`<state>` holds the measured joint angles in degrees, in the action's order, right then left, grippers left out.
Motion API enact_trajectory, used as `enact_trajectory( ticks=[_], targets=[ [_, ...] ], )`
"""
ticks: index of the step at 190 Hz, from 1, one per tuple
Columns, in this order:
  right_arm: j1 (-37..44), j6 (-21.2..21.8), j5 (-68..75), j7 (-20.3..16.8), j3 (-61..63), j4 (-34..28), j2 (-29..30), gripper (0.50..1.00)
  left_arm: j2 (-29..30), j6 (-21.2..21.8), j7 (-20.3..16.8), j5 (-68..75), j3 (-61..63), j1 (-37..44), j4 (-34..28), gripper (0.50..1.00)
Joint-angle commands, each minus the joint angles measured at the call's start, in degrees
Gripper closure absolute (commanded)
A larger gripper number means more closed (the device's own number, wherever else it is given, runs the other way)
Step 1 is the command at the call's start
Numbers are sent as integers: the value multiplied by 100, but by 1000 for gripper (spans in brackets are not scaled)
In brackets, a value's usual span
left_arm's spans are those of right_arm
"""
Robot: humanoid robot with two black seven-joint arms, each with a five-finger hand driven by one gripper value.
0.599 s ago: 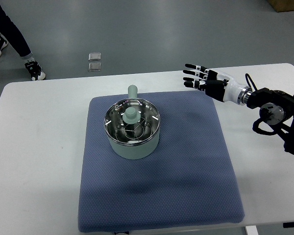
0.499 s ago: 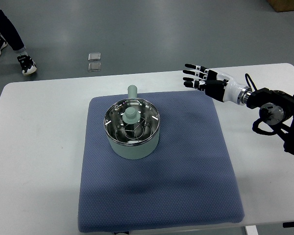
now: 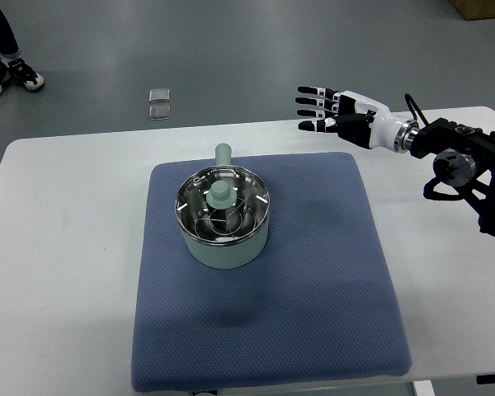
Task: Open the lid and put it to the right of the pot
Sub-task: 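Move the right hand from rest toward the pot lid, then lower the right hand over the green lid knob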
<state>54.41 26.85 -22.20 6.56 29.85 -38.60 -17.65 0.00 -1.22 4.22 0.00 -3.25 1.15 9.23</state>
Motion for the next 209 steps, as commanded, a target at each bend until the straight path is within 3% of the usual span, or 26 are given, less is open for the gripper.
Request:
enact_trajectory(
  ticks=[1, 47, 80, 101, 146, 209],
  targets=[
    [166, -5, -953, 223, -15, -262, -19, 562, 0, -19, 0, 0, 0, -1, 26, 500],
    [544, -48, -4045, 1119, -23, -1018, -2, 564, 0, -45, 0, 0, 0, -1, 43, 500],
    [1027, -13, -5303, 1462, -164, -1326, 42, 564, 0, -45, 0, 0, 0, -1, 52, 500],
    [1607, -48, -5769, 1682, -875, -1423, 60, 566, 0, -45, 0, 0, 0, -1, 52, 500],
    [2530, -180, -5945, 1717, -2282, -1414, 446, 568, 0, -45, 0, 0, 0, -1, 43, 500],
    [2776, -611, -6375, 1691, -2959, -1352, 1053, 574, 0, -45, 0, 0, -9, -1, 35, 500]
  ],
)
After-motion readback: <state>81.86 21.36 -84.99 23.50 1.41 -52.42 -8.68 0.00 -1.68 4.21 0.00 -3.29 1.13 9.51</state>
